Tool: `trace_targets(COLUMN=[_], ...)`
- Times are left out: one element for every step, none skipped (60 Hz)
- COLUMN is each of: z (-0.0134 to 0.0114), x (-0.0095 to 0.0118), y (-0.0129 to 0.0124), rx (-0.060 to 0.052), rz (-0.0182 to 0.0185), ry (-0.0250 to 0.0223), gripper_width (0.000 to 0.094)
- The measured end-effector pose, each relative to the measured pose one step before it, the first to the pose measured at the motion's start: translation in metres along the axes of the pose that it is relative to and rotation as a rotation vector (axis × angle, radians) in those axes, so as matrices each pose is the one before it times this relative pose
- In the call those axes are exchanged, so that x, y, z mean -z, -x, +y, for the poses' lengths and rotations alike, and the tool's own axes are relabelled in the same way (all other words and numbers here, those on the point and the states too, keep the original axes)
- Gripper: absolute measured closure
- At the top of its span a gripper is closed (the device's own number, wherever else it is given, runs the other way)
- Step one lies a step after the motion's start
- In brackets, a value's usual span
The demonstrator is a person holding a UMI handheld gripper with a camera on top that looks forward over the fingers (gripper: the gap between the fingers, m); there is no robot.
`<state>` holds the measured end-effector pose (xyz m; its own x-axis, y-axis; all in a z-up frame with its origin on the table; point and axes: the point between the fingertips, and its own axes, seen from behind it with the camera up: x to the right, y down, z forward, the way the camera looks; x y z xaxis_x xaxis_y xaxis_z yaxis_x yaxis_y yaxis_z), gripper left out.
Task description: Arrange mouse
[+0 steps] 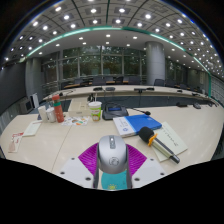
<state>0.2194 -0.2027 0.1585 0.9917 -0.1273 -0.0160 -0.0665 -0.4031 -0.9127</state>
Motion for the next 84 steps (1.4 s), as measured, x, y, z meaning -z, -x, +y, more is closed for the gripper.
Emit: trace_targets(z=[0.00445, 0.00827, 0.00803, 0.00206, 0.00568, 0.00653, 0.00941, 0.00409, 0.00940, 0.00682, 0.00729, 0.00786, 0.00944, 0.00581, 0.00566, 0.00463, 0.00400, 0.00386, 0.00435, 0.00441, 0.00379, 0.00361, 0.00238, 0.00271, 0.00391, 0.00257, 0.00260, 0.00263, 0.00242, -0.00232, -0.00087, 0.00158, 0.00063, 0.00059, 0.00012, -0.00008, -0.00049, -0.00067, -0.00065, -0.00103, -0.00149, -0.00240, -0.00122, -0.00192, -0.00133, -0.00127, -0.00157, -0.00139, -0.00142, -0.00117, -0.00123, -0.00105, -0.00195, -0.00077, -0.00139, -0.00075, -0.00094, -0.00032, -0.00112, -0.00087, -0.00110, -0.00075, 0.00015, -0.00112, -0.00010, 0.00021, 0.00024, -0.00002, 0.00004, 0.00128, 0.00181, 0.00097, 0.00154, 0.00115, 0.00113, 0.00128, 0.00171, 0.00179, 0.00305, 0.00166, 0.00235, 0.00156, 0.00173, 0.00183], x=[-0.00264, -0.00092, -0.00160, -0.00379, -0.00329, -0.00363, -0.00308, -0.00394, -0.00301, -0.00362, -0.00381, -0.00399, -0.00334, -0.00385, -0.00465, -0.00337, -0.00327, -0.00284, -0.00310, -0.00283, -0.00261, -0.00223, -0.00204, -0.00157, -0.00247, -0.00133, -0.00127, -0.00097, -0.00095, 0.00090, 0.00068, 0.00083, 0.00086, 0.00132, 0.00203, 0.00235, 0.00284, 0.00307, 0.00351, 0.00397, 0.00457, 0.00513, 0.00510, 0.00552, 0.00591, 0.00618, 0.00660, 0.00708, 0.00739, 0.00750, 0.00766, 0.00787, 0.00725, 0.00863, 0.00915, 0.00813, 0.00970, 0.00926, 0.00947, 0.00983, 0.01002, 0.01035, 0.00918, 0.01058, 0.00967, 0.01007, 0.00967, 0.00983, 0.00982, 0.01022, 0.00902, 0.01018, 0.00884, 0.00892, 0.00897, 0.00876, 0.00849, 0.00793, 0.00668, 0.00714, 0.00766, 0.00567, 0.00608, 0.00595], y=[-0.00752, -0.00925, -0.00853, -0.00426, -0.00484, -0.00471, -0.00560, -0.00372, -0.00516, -0.00307, -0.00276, -0.00253, -0.00210, -0.00233, -0.00339, -0.00195, -0.00214, -0.00143, -0.00133, -0.00098, -0.00113, -0.00124, 0.00128, 0.00004, -0.00070, 0.00022, 0.00026, 0.00012, -0.00024, 0.00104, -0.00045, -0.00039, -0.00058, -0.00055, -0.00071, -0.00050, -0.00026, 0.00024, 0.00055, 0.00011, -0.00019, -0.00110, -0.00047, -0.00115, -0.00066, -0.00049, -0.00042, -0.00017, -0.00001, 0.00039, 0.00075, 0.00102, 0.00096, 0.00043, 0.00084, 0.00109, 0.00062, 0.00068, 0.00040, 0.00024, 0.00017, 0.00055, 0.00171, 0.00040, 0.00074, 0.00104, 0.00105, 0.00083, 0.00082, 0.00047, 0.00000, 0.00006, 0.00059, 0.00005, 0.00009, 0.00010, 0.00030, 0.00046, 0.00147, 0.00018, 0.00099, 0.00018, 0.00041, 0.00023], rx=[0.0010, -0.0007, -0.0011, -0.0009, 0.0004, 0.0023, 0.0037, 0.0040, 0.0031, 0.0005, 0.0001, 0.0010, 0.0007, 0.0001, -0.0015, -0.0018, -0.0012, -0.0004, -0.0001, -0.0005, -0.0014, -0.0022, -0.0026, -0.0040, -0.0026, -0.0025, -0.0009, -0.0007, 0.0000, 0.0034, 0.0042, 0.0024, 0.0030, 0.0022, 0.0013, 0.0012, 0.0016, 0.0021, 0.0011, 0.0009, 0.0015, 0.0011, 0.0023, 0.0027, 0.0026, 0.0031, 0.0032, 0.0018, 0.0006, -0.0001, 0.0002, 0.0006, 0.0020, 0.0010, 0.0002, 0.0015, 0.0025, 0.0034, 0.0030, 0.0013, -0.0002, -0.0005, 0.0000, 0.0005, 0.0001, -0.0004, -0.0005, -0.0002, -0.0002, -0.0006, 0.0006, 0.0019, 0.0022, 0.0020, 0.0017, 0.0019, 0.0024, 0.0031, 0.0033, 0.0037, 0.0028, 0.0026, 0.0012, 0.0005], rz=[0.01175, 0.01034, 0.00741, 0.00691, 0.00587, 0.00617, 0.00704, 0.00765, 0.00614, 0.00359, 0.00187, 0.00106, 0.00138, 0.00085, 0.00207, 0.00270, 0.00265, 0.00139, 0.00031, 0.00028, 0.00048, -0.00017, -0.00002, -0.00470, -0.00666, -0.00676, -0.00581, -0.00450, -0.00312, -0.00016, -0.00124, 0.00175, 0.00166, 0.00219, 0.00361, 0.00312, 0.00232, 0.00060, 0.00022, 0.00150, 0.00332, 0.00379, 0.00711, 0.00632, 0.00805, 0.00717, 0.00548, 0.00489, 0.00471, 0.00317, 0.00139, 0.00044, 0.00222, 0.00166, 0.00191, 0.00185, 0.00153, 0.00230, 0.00301, 0.00473, 0.00533, 0.00411, 0.00307, 0.00110, 0.00068, 0.00069, 0.00057, 0.00129, 0.00240, 0.00418, 0.00414, 0.00372, 0.00309, 0.00291, 0.00248, 0.00144, 0.00081, 0.00017, 0.00058, -0.00121, -0.00184, -0.00126, -0.00053, -0.00036], ry=[0.00984, 0.00578, 0.00581, 0.01175, 0.01119, 0.01344, 0.01255, 0.01541, 0.01095, 0.01140, 0.01270, 0.01504, 0.01226, 0.01385, 0.00775, 0.00865, 0.00644, 0.00626, 0.00732, 0.00883, 0.00842, 0.00741, 0.00759, 0.00433, 0.00325, 0.00692, 0.00777, 0.00743, 0.00761, -0.00570, -0.00533, 0.00384, 0.00336, 0.00343, 0.00224, 0.00058, 0.00013, -0.00044, -0.00044, -0.00171, -0.00398, -0.00259, -0.00388, -0.00300, -0.00336, -0.00413, -0.00531, -0.00499, -0.00489, -0.00423, -0.00410, -0.00408, -0.00393, -0.00571, -0.00538, -0.00678, -0.00404, -0.00487, -0.00630, -0.00801, -0.00759, -0.00670, -0.00660, -0.00396, -0.00460, -0.00424, -0.00472, -0.00618, -0.00640, -0.00556, -0.00222, 0.00132, -0.00105, -0.00283, -0.00341, -0.00274, -0.00187, -0.00053, -0.00046, 0.00066, 0.00008, -0.00004, -0.00002, 0.00055], gripper_width=[0.0562, 0.0561, 0.0560, 0.0561, 0.0561, 0.0561, 0.0561, 0.0560, 0.0561, 0.0561, 0.0561, 0.0562, 0.0562, 0.0561, 0.0561, 0.0561, 0.0559, 0.0559, 0.0558, 0.0556, 0.0553, 0.0541, 0.0531, 0.0527, 0.0519, 0.0509, 0.0497, 0.0483, 0.0468, 0.0457, 0.0447, 0.0434, 0.0416, 0.0383, 0.0340, 0.0293, 0.0244, 0.0190, 0.0129, 0.0071, 0.0067, 0.0093, 0.0100, 0.0093, 0.0078, 0.0069, 0.0065, 0.0070, 0.0075, 0.0080, 0.0083, 0.0083, 0.0083, 0.0080, 0.0078, 0.0080, 0.0079, 0.0077, 0.0075, 0.0076, 0.0077, 0.0077, 0.0078, 0.0077, 0.0078, 0.0078, 0.0079, 0.0078, 0.0078, 0.0078, 0.0079, 0.0080, 0.0079, 0.0078, 0.0079, 0.0079, 0.0079, 0.0081, 0.0080, 0.0079, 0.0080, 0.0080, 0.0080, 0.0081])
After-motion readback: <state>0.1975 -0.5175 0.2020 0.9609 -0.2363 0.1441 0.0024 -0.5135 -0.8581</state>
